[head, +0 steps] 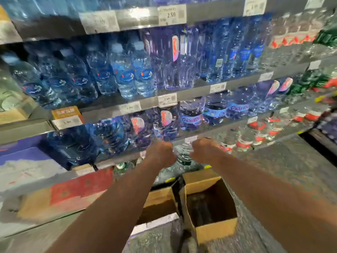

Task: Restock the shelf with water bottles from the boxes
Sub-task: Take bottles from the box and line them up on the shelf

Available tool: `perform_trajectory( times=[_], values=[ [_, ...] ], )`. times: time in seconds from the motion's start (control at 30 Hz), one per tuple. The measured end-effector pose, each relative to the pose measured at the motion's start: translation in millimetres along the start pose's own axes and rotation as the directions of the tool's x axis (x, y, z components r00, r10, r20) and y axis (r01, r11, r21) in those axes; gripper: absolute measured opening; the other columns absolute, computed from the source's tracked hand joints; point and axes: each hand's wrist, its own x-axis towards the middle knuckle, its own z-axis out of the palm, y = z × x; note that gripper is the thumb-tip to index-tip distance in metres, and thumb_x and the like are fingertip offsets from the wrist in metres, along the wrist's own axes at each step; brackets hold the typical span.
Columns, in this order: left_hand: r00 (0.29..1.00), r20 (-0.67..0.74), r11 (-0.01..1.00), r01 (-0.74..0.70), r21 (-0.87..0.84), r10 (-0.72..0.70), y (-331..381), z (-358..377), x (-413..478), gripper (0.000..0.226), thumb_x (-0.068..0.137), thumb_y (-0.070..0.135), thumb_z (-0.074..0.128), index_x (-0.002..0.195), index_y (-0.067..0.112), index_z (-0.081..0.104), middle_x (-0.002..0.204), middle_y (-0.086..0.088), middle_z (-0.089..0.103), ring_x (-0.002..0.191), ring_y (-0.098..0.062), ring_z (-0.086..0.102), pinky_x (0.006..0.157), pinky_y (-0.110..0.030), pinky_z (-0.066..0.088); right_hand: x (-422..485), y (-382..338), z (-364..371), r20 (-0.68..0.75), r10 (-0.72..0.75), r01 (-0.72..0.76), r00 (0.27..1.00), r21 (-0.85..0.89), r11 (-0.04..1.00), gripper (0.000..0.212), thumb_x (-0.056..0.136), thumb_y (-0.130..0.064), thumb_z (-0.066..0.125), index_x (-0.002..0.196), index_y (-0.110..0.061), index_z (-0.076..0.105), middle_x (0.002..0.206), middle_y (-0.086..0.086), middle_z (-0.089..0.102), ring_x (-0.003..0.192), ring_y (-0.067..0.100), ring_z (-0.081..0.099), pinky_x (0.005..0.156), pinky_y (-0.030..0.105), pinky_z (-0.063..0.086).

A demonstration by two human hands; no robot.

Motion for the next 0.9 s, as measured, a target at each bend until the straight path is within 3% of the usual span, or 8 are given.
perform_trajectory(
  times=[0.3, 0.57, 0.67, 0.77, 0.83, 0.9],
  values=[
    [0.992, 0.109, 0.997, -0.057, -0.056, 0.063, 60.8, 75.9, -9.1, 0.035, 0.089, 0.032, 0.049, 0.119, 0.017, 0.061, 0.124, -0.008, 0.059, 0.115, -0.030, 0.056, 0.089, -0.039, 0.048, -28.2, 50.6, 75.3, 0.139, 0.045, -0.050, 0.989, 0.030, 0.998, 0.031, 0.090, -0.019, 0.048, 0.119, -0.013, 0.060, 0.128, 0.009, 0.058, 0.121, 0.027, 0.053, 0.097, 0.037, 0.045],
    [0.977, 0.211, 0.996, 0.012, -0.086, 0.007, 122.9, 138.2, 48.8, 0.032, 0.092, 0.033, 0.048, 0.116, 0.014, 0.060, 0.120, -0.009, 0.058, 0.113, -0.029, 0.056, 0.085, -0.036, 0.046, 24.5, 123.1, 130.0, 0.284, -0.027, 0.008, 0.958, 0.069, 0.998, 0.034, 0.093, -0.029, 0.049, 0.120, -0.011, 0.059, 0.125, 0.012, 0.057, 0.118, 0.030, 0.053, 0.093, 0.034, 0.045],
    [0.965, 0.262, 0.989, 0.056, -0.136, -0.019, 146.6, 178.3, 79.5, 0.035, 0.095, 0.032, 0.043, 0.123, 0.015, 0.055, 0.127, -0.010, 0.055, 0.117, -0.029, 0.054, 0.086, -0.038, 0.048, 51.1, 155.2, 157.0, 0.367, -0.022, 0.020, 0.930, 0.009, 1.000, 0.039, 0.095, -0.036, 0.042, 0.126, -0.017, 0.056, 0.129, 0.009, 0.055, 0.122, 0.029, 0.050, 0.099, 0.037, 0.039],
    [0.956, 0.290, 0.981, 0.101, -0.168, -0.049, 165.3, 225.3, 104.1, 0.037, 0.095, 0.033, 0.042, 0.125, 0.015, 0.054, 0.126, -0.009, 0.058, 0.116, -0.028, 0.055, 0.087, -0.039, 0.048, 73.4, 178.5, 197.1, 0.439, -0.023, 0.027, 0.898, -0.003, 1.000, 0.036, 0.097, -0.033, 0.039, 0.119, -0.014, 0.059, 0.121, 0.009, 0.060, 0.115, 0.026, 0.054, 0.106, 0.039, 0.033],
    [0.944, 0.325, 0.963, 0.144, -0.227, -0.065, 173.3, 260.0, 112.1, 0.032, 0.094, 0.034, 0.044, 0.118, 0.017, 0.056, 0.118, -0.005, 0.061, 0.109, -0.026, 0.058, 0.087, -0.038, 0.048, 83.5, 190.5, 232.9, 0.485, -0.012, -0.003, 0.874, 0.030, 1.000, 0.031, 0.096, -0.029, 0.040, 0.113, -0.014, 0.061, 0.114, 0.008, 0.063, 0.108, 0.026, 0.058, 0.099, 0.037, 0.040],
    [0.921, 0.382, 0.936, 0.199, -0.290, -0.078, 175.5, 302.0, 118.5, 0.027, 0.094, 0.033, 0.045, 0.111, 0.018, 0.057, 0.112, -0.003, 0.060, 0.103, -0.025, 0.059, 0.083, -0.037, 0.050, 94.4, 198.7, 274.2, 0.528, 0.012, -0.056, 0.849, 0.068, 0.996, 0.027, 0.094, -0.027, 0.044, 0.111, -0.015, 0.062, 0.112, 0.008, 0.063, 0.105, 0.028, 0.059, 0.082, 0.031, 0.044]
  ],
)
